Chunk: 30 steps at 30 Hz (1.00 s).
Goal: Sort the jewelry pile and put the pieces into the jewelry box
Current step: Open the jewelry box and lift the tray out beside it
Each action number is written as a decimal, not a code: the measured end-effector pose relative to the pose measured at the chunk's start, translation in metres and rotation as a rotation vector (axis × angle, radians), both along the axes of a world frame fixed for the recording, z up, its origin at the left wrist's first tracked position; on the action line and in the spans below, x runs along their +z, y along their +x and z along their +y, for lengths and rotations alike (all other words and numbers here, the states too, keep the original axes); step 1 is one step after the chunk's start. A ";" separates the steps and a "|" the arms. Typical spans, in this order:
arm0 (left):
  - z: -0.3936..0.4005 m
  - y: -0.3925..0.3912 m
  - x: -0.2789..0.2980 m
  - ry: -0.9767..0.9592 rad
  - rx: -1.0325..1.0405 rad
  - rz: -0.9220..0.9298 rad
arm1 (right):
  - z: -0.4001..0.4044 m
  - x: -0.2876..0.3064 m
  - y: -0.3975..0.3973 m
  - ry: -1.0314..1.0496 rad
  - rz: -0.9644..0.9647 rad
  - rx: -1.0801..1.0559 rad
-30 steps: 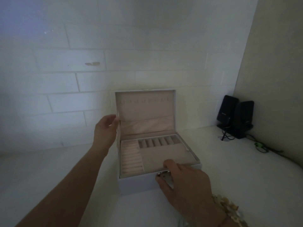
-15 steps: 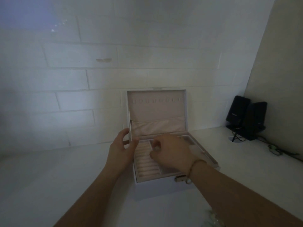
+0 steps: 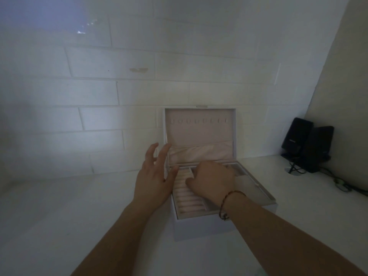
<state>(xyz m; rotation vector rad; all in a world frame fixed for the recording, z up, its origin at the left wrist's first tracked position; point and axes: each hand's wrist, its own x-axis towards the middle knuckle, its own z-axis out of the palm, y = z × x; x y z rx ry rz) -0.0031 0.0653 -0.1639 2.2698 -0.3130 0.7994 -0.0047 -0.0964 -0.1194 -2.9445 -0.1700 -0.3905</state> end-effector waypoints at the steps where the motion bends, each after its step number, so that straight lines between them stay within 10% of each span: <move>1: 0.001 0.001 -0.001 0.021 0.018 0.012 | 0.000 0.000 -0.003 -0.004 -0.032 -0.006; 21: -0.022 -0.010 0.012 -0.057 0.136 -0.118 | -0.021 -0.002 -0.044 0.123 -0.476 -0.010; 27: -0.034 -0.030 0.029 -0.371 -0.007 -0.144 | -0.053 0.006 -0.047 0.461 -0.626 0.090; 30: -0.037 -0.038 0.035 -0.480 -0.113 -0.142 | -0.086 0.009 -0.043 0.753 -0.375 -0.059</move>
